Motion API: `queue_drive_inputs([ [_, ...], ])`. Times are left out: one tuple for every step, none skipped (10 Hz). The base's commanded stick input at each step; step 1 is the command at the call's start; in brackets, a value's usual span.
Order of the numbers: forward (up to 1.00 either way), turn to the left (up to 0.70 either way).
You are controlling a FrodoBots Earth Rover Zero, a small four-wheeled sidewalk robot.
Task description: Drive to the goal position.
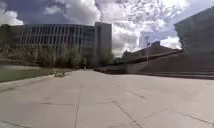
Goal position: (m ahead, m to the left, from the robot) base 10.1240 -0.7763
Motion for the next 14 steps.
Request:
queue_drive_inputs([
  [1.00,0.01],
  [1.00,-0.39],
  [1.00,-0.39],
  [1.00,-0.39],
  [1.00,-0.39],
  [1.00,-0.08],
  [1.00,0.01],
  [1.00,0.01],
  [1.00,0.01],
  [1.00,0.01],
  [1.00,0.01],
  [0.96,0.01],
  [0.33,0.00],
  [0.00,0.00],
])
